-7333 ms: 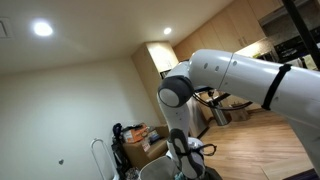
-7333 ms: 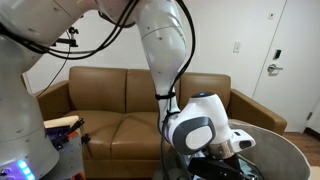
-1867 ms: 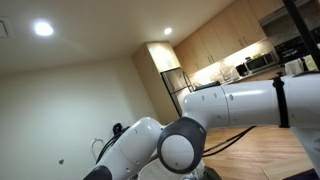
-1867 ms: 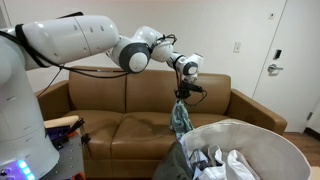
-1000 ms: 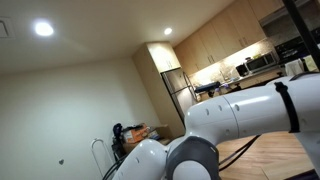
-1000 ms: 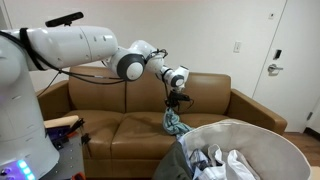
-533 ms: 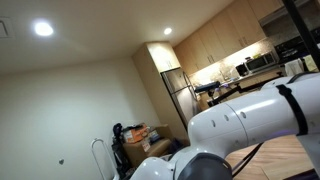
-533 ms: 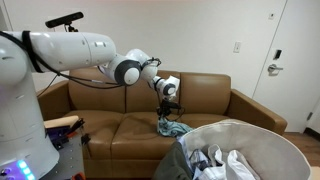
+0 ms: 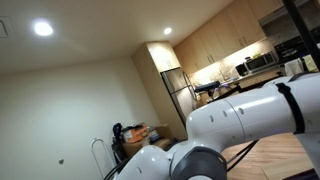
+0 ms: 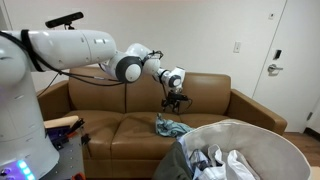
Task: Move the blue t-shirt from the laundry bag to the couch
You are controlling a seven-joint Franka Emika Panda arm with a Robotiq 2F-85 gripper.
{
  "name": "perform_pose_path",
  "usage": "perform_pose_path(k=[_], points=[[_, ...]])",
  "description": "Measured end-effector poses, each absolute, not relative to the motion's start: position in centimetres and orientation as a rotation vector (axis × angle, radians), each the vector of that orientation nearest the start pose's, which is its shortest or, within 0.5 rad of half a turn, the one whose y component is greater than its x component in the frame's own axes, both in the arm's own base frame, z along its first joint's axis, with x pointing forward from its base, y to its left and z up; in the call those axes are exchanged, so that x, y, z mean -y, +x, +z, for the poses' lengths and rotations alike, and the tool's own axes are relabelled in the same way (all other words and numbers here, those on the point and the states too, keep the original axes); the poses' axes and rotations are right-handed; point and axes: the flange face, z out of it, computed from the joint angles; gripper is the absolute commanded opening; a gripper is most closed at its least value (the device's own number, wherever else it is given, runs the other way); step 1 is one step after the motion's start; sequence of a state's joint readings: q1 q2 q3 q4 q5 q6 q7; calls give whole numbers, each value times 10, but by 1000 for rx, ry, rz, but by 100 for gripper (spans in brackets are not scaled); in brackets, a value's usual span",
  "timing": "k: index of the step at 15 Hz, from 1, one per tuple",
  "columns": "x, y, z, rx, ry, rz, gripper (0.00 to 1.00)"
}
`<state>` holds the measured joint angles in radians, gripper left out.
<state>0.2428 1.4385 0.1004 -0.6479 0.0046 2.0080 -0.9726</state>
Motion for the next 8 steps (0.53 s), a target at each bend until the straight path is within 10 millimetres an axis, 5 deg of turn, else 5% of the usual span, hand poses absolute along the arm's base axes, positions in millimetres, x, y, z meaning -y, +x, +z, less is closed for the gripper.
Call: perform_pose_path(k=[8], points=[[-205,770,172,1733,-2519,66,100]])
